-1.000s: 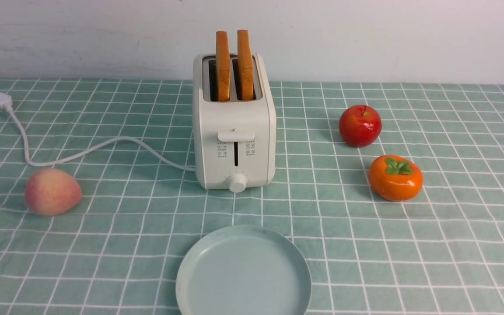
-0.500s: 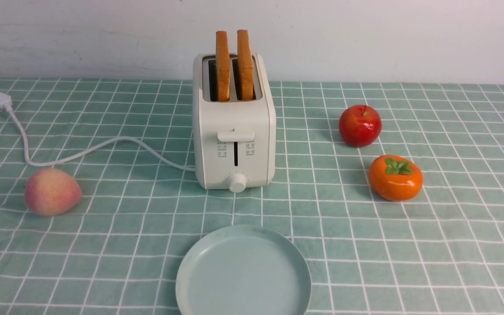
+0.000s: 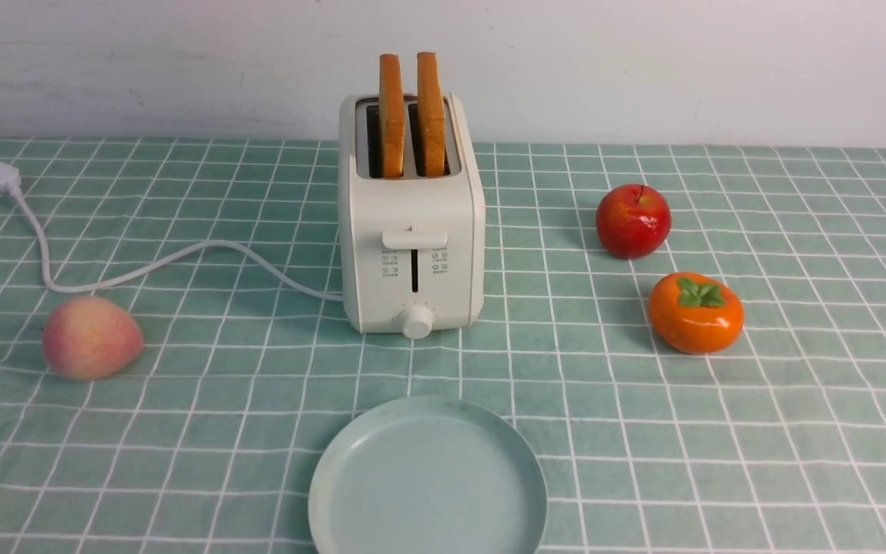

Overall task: Take toasted bread from bread machine on blue coffee table place on plate.
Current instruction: 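Reach for a toast slice standing in the toaster with the left gripper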

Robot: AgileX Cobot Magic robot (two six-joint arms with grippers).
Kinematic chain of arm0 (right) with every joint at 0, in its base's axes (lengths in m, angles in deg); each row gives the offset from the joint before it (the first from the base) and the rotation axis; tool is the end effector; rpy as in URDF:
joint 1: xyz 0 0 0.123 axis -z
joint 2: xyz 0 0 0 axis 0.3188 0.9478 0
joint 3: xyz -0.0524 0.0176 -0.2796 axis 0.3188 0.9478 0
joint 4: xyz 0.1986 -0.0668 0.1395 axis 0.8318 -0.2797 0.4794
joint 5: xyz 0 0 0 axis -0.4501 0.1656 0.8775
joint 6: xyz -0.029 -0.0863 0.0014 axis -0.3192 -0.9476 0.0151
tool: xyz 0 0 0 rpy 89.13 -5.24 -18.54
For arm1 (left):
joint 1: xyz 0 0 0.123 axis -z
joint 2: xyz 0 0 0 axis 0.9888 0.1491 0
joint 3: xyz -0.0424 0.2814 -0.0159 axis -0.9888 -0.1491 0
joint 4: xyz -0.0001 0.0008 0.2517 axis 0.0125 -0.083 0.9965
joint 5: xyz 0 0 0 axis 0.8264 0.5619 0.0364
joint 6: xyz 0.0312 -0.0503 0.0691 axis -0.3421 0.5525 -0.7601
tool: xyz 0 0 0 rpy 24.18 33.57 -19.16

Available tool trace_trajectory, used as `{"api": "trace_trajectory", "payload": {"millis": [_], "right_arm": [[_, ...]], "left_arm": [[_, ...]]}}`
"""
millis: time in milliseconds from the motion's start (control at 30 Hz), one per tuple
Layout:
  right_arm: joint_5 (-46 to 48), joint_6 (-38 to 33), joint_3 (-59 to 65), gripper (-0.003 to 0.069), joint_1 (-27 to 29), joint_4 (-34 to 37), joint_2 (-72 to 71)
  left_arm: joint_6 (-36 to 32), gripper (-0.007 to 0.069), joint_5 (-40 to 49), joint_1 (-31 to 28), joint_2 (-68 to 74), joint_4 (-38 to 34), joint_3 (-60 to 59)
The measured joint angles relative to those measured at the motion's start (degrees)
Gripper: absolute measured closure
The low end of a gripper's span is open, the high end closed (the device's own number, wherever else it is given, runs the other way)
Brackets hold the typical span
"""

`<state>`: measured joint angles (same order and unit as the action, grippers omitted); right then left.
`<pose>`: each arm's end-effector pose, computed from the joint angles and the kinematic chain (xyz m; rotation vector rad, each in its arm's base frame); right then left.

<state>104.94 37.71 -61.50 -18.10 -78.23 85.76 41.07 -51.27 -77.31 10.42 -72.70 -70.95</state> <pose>0.0548 0.0041 0.1816 0.3530 1.7346 0.3542 0.0537 0.0136 0.2193 -0.7721 1.1323 -0.7981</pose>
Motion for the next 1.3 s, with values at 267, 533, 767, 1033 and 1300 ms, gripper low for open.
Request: {"api": "trace_trajectory", "payload": {"millis": [267, 533, 767, 1033, 1300], "right_arm": [[-11.0, 5.4, 0.0, 0.0419, 0.0, 13.9, 0.0], [-9.1, 2.9, -1.0, 0.0419, -0.1, 17.8, 0.0], [11.7, 1.5, -16.3, 0.051, -0.7, 17.6, 5.5], [32.7, -13.9, -29.3, 0.0678, -0.7, 15.2, 27.8], [35.1, -27.1, -30.0, 0.0675, -0.7, 23.7, 35.0]], "left_arm": [[-0.4, 0.0638, 0.0, 0.0, 0.0, 2.1, 11.4], [-2.6, 0.0638, 19.4, 0.0, 15.5, 10.6, 32.8], [-7.6, 0.0638, 51.0, 0.0, 41.8, 17.9, 46.7], [-17.9, 0.0638, 60.1, 1.9, 67.1, 14.8, 60.1], [-16.9, 0.0638, 62.5, 10.8, 83.5, 21.8, 76.7]]}}
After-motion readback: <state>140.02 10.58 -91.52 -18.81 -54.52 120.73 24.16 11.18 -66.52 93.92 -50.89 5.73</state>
